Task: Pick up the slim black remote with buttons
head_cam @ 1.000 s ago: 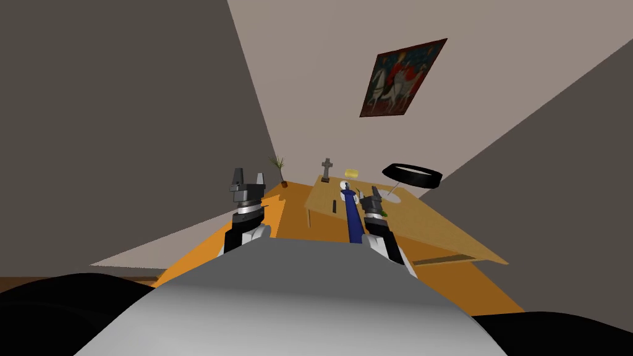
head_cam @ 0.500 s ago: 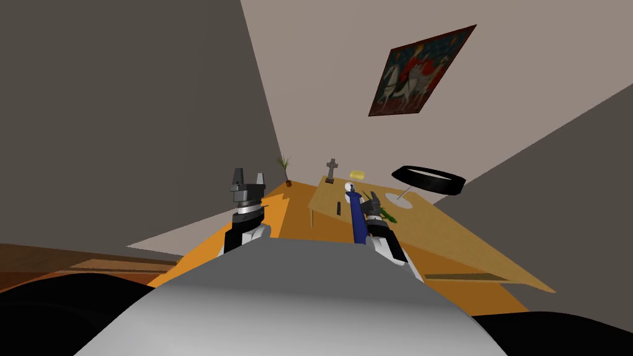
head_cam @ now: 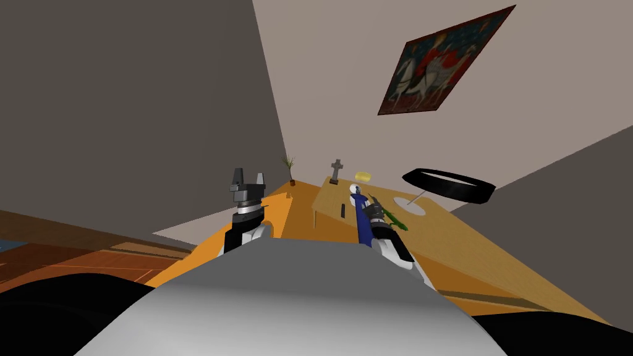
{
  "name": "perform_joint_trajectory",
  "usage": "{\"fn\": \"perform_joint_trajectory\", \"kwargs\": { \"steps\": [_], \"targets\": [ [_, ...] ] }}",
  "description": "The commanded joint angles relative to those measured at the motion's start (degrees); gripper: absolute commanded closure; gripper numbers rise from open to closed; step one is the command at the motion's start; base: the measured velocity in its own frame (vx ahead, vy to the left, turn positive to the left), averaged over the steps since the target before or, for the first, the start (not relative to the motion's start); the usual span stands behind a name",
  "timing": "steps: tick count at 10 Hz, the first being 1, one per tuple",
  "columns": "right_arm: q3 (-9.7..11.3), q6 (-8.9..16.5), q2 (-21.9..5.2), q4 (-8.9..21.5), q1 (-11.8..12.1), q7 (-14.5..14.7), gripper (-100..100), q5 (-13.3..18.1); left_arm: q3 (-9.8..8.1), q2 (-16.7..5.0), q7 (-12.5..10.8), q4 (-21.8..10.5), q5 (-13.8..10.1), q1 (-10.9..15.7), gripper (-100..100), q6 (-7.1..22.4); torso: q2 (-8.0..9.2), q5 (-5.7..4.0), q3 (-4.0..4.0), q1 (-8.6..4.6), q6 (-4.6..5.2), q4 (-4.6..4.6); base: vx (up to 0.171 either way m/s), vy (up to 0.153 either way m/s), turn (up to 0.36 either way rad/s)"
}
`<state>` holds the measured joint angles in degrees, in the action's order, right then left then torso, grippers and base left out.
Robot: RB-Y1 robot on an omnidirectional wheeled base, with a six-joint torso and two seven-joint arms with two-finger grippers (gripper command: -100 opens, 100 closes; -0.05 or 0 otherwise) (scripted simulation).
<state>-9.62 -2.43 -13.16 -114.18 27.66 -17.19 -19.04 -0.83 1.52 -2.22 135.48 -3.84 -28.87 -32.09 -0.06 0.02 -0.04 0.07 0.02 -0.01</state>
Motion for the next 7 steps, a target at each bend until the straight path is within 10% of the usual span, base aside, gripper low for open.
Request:
{"fn": "perform_joint_trajectory", "kwargs": {
  "steps": [1,7],
  "targets": [
    [-0.93,2.86,-1.22,2.45,0.06,-1.84,-100,-1.90,0.00,0.00,0.00,0.00,0.00,0.00,0,0.00,0.00,0.00,0.00,0.00,0.00,0.00,0.022,0.032,0.165],
    [-3.92,11.83,-4.96,9.43,0.17,-7.65,-100,-7.60,0.00,0.00,0.00,0.00,0.00,0.00,0,0.00,-0.03,0.00,-0.02,0.00,0.02,-0.01,0.026,0.027,0.137]
  ]
}}
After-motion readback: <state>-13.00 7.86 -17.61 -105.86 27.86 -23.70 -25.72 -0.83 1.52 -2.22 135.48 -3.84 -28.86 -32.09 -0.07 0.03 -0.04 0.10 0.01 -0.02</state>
